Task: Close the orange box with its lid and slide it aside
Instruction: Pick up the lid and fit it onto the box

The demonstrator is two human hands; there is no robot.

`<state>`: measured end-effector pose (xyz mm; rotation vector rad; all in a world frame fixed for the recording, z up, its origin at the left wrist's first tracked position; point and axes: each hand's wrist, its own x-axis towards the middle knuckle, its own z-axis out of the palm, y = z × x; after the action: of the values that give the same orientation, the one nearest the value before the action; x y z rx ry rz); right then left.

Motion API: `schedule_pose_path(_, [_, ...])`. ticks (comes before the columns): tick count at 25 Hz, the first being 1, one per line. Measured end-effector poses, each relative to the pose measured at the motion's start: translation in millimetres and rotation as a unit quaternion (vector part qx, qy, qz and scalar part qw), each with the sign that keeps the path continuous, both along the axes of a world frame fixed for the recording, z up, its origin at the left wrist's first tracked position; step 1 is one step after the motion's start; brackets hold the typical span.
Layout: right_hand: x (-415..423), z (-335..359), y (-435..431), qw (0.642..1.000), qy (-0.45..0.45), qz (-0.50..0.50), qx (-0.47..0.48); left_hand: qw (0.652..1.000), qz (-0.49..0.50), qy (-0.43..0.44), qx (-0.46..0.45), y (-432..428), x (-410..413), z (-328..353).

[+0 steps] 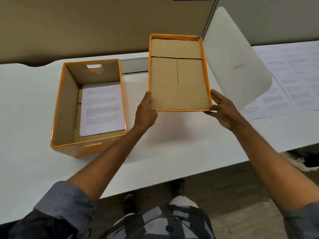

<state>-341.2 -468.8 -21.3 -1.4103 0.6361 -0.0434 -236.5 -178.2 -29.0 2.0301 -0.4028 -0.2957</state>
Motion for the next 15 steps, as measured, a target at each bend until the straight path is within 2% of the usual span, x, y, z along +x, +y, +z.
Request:
schedule_pose_path(3, [-20.6, 22.5, 47.1, 0.994, -0.047, -0.083, 0.048, 0.997, -0.058, -0.042, 0.043, 38.4, 4.8, 19.0])
schedule_pose_path(5, [-29.4, 38.3, 79.0, 0.985, -0.077, -0.125, 0.086, 0.985, -0.080, -0.128, 0.085, 62.8, 1.4, 27.0])
schedule_pose_path(6, [-31.9, 44.8, 94.0, 0.980, -0.091, -0.141, 0.105, 0.966, -0.093, -0.214, 0.111, 72.5, -2.0, 29.7])
schedule_pose_path(7, [-33.5, 51.0, 108.9, 0.975, -0.104, -0.156, 0.120, 0.932, -0.117, -0.312, 0.141, 80.7, -5.6, 32.1])
schedule_pose_path(8, [-34.1, 56.5, 122.2, 0.970, -0.112, -0.167, 0.135, 0.888, -0.147, -0.400, 0.171, 84.8, -8.8, 34.0])
schedule_pose_path(10, [-34.5, 67.1, 145.8, 0.965, -0.123, -0.171, 0.157, 0.802, -0.201, -0.517, 0.222, 85.3, -13.0, 40.1])
schedule_pose_path(12, [-35.3, 76.5, 162.6, 0.966, -0.130, -0.156, 0.160, 0.749, -0.213, -0.581, 0.236, 82.7, -12.7, 54.8])
schedule_pose_path(15, [-35.6, 90.9, 171.3, 0.965, -0.150, -0.131, 0.170, 0.720, -0.228, -0.617, 0.219, 82.6, -3.9, 81.9])
